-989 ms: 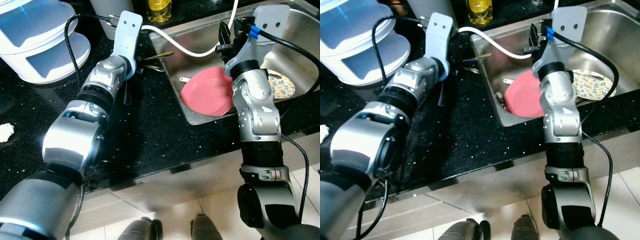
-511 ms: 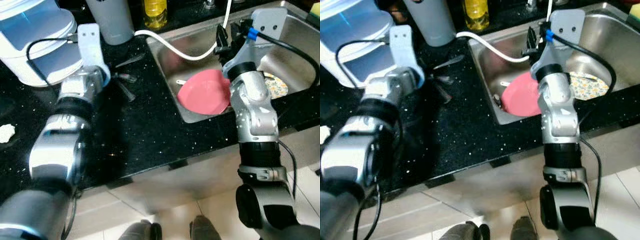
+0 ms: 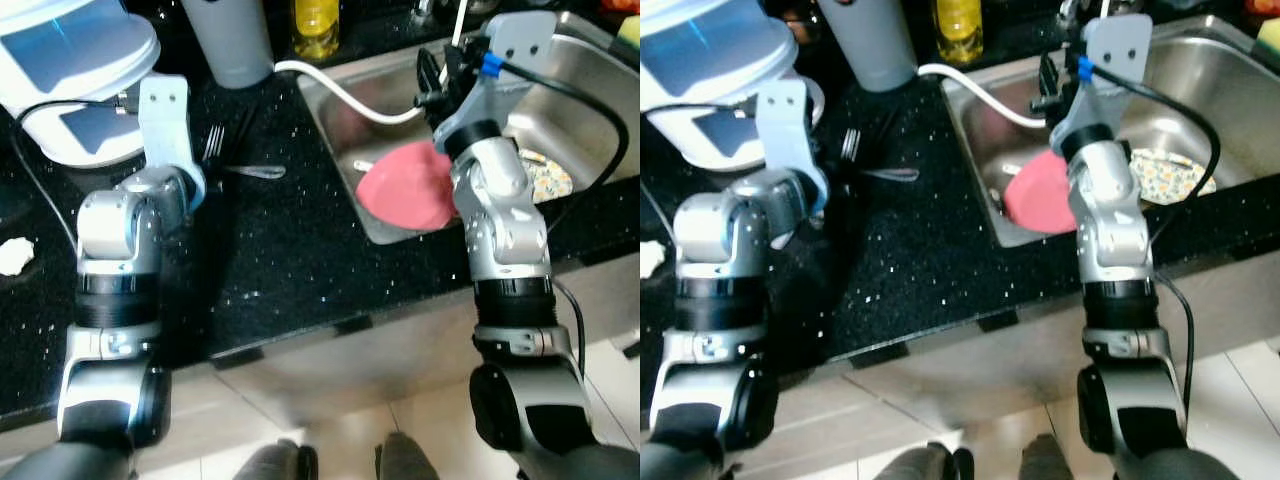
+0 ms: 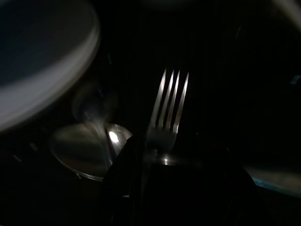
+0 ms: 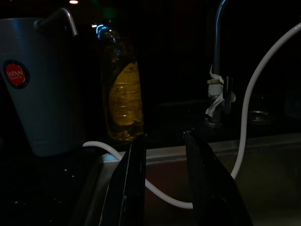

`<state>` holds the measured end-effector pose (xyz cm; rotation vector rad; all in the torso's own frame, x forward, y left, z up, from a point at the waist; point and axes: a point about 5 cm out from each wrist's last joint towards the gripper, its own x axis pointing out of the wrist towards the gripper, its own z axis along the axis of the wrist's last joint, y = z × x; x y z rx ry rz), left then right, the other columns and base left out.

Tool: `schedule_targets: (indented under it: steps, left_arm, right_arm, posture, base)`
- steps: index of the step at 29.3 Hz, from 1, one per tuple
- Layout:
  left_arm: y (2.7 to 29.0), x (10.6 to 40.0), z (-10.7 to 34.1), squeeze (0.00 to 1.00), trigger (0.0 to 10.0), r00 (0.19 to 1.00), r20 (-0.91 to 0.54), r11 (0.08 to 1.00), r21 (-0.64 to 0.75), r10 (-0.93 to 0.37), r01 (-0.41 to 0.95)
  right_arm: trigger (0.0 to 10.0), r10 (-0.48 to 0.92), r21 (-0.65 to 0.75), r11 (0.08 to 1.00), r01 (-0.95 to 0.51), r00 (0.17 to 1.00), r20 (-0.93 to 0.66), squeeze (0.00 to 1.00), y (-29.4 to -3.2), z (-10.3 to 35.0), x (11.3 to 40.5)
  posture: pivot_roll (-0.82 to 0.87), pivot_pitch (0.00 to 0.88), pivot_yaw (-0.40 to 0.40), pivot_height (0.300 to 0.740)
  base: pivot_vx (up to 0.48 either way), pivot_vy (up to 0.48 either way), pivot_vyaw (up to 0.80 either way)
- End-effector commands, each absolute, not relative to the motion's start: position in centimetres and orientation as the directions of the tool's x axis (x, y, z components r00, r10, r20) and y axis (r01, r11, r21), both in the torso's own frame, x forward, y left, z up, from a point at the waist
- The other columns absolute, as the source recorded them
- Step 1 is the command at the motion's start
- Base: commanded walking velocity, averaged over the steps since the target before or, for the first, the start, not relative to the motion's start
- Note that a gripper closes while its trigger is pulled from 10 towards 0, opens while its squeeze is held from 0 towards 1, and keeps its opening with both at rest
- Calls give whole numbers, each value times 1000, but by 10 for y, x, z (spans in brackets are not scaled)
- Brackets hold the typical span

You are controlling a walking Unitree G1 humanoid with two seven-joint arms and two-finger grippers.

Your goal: Kitchen organization

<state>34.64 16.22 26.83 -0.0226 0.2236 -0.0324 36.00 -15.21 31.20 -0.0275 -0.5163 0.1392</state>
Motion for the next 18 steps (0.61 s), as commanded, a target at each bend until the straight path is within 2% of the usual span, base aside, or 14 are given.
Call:
schedule_targets:
  steps: [1,3,8,13,18]
  left_arm:
    - [163,341,280,0,10000,986,-167,1000,1,-28,29]
    - [168,337,308,0,10000,999,-50,998,56,-4,7]
    - [176,329,319,0,10000,999,-19,996,87,27,-25]
    - [196,329,274,0,10000,974,-208,995,68,88,-75]
    - [203,324,267,0,10000,964,-226,990,76,137,-122]
  right_arm:
    - [10000,153,-62,988,-141,852,501,0,-148,314,361]
    - [10000,156,-61,988,-145,851,502,0,-147,313,361]
    - [10000,159,-60,987,-149,849,504,0,-146,313,361]
    - [10000,165,-58,986,-157,846,506,0,-143,312,362]
    - [10000,169,-63,985,-159,844,508,0,-144,313,361]
  posture:
    - [112,137,111,740]
    - [117,127,111,740]
    - [123,118,111,740]
    - [119,103,111,740]
    - [117,98,118,740]
  base:
    - [0,0,0]
    - [0,0,0]
    - [0,0,0]
    - [0,0,0]
    - [0,0,0]
